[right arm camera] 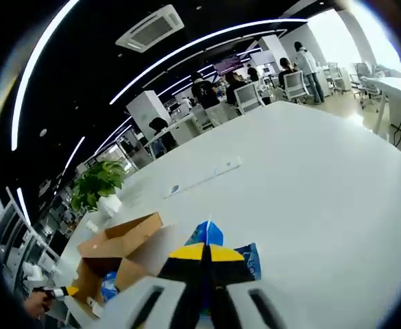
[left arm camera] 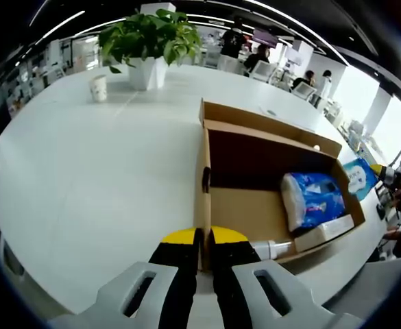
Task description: Operate the shoe box by opening the lid, removing the specified soft item, and placing it in the target area until the item is outside and the box remains undamaged.
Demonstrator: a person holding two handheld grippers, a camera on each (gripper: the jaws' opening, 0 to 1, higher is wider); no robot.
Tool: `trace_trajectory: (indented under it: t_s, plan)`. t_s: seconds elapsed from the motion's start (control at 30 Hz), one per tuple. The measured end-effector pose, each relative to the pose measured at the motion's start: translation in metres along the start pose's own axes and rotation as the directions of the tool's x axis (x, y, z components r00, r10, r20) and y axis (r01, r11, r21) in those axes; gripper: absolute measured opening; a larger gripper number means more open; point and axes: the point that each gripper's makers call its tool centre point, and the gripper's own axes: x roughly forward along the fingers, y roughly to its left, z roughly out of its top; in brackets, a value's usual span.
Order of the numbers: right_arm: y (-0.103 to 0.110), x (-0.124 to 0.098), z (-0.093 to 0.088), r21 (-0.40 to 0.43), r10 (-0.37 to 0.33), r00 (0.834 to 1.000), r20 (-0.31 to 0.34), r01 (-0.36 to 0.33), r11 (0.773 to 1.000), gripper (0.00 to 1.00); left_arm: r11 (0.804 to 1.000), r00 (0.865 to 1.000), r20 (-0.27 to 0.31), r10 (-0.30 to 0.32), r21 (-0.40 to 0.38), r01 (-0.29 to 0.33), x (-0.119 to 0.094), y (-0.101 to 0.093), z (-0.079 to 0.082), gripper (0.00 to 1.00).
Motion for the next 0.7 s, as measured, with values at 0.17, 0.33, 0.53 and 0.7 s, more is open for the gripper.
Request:
trace_trajectory:
  t_s: [0.17, 0.33, 0.53, 0.7]
  plan:
    - [-0.019, 0.004, -0.008, -0.002, -0.042, 0.999, -0.013, 0.042, 0.999, 0.0, 1.0, 1.0, -0.001, 0.0, 0.0, 0.0, 0.0, 0.0, 0.0, 0.04]
    - [-0.034, 0.0, -0.021, 0.016, -0.079, 0.996, -0.049, 0.08, 0.997, 0.0, 1.0, 1.0, -0.001, 0.0, -0.002, 0.0, 0.0, 0.0, 0.0, 0.04]
    - [-0.046, 0.0, -0.035, 0.03, -0.105, 0.992, -0.072, 0.108, 0.994, 0.0, 1.0, 1.0, -0.001, 0.001, -0.003, -0.001, 0.0, 0.0, 0.0, 0.04]
    - [-0.052, 0.001, -0.04, 0.034, -0.12, 0.99, -0.079, 0.123, 0.992, 0.0, 1.0, 1.0, -0.001, 0.001, -0.004, -0.001, -0.001, -0.001, 0.0, 0.04]
